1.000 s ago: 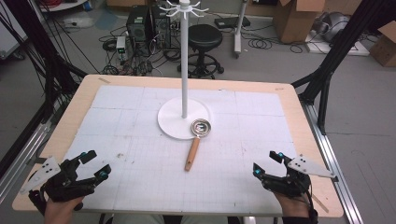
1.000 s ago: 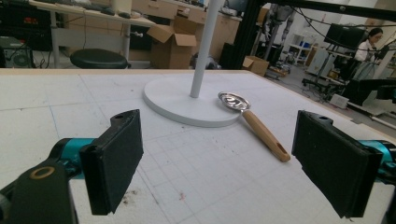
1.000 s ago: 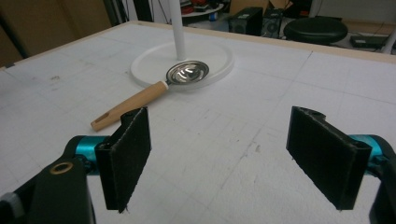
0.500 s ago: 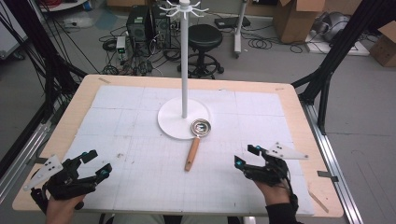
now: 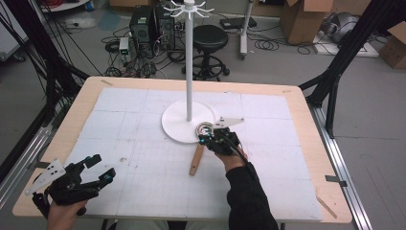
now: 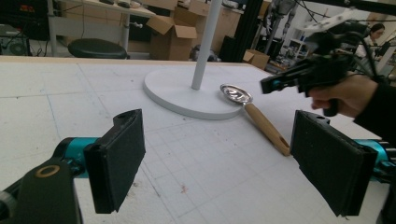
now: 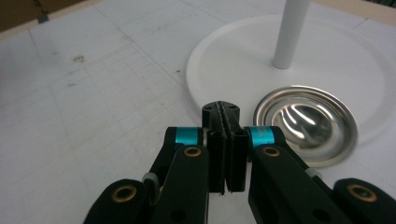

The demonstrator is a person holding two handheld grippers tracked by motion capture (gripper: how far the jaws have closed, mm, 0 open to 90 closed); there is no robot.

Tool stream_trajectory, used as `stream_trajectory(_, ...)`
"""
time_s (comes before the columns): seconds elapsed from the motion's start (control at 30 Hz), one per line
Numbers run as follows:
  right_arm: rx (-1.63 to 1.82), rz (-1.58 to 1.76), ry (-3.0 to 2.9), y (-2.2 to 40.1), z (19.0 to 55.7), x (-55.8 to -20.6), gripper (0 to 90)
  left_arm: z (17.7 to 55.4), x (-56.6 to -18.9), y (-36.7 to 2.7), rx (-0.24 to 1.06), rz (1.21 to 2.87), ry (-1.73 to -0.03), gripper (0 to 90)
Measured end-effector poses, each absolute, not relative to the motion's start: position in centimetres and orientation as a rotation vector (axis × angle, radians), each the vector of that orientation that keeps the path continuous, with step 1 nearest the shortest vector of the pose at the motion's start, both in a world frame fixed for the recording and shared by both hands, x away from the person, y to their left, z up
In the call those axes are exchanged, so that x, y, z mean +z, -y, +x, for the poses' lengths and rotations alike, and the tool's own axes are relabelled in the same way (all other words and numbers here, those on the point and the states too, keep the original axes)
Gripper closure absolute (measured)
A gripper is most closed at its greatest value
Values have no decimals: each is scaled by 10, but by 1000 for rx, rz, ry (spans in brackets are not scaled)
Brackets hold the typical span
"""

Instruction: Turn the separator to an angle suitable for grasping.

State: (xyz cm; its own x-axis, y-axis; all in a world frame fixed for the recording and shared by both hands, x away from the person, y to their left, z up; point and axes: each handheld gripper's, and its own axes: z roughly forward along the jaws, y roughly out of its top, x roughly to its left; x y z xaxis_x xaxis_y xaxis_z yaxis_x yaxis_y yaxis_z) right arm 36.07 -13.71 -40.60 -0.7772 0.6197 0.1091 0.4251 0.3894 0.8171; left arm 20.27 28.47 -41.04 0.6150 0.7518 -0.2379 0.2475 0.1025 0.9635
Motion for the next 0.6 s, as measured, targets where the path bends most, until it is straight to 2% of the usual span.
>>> stream_trajectory(0.33,1083,934,-2487,88,410,-414,899,203,-411,-286,440,1454,-894,189)
stream_trajectory(0.6,910,988,-2476,92,418,-417,899,203,-411,-288,442,1450,-896,190)
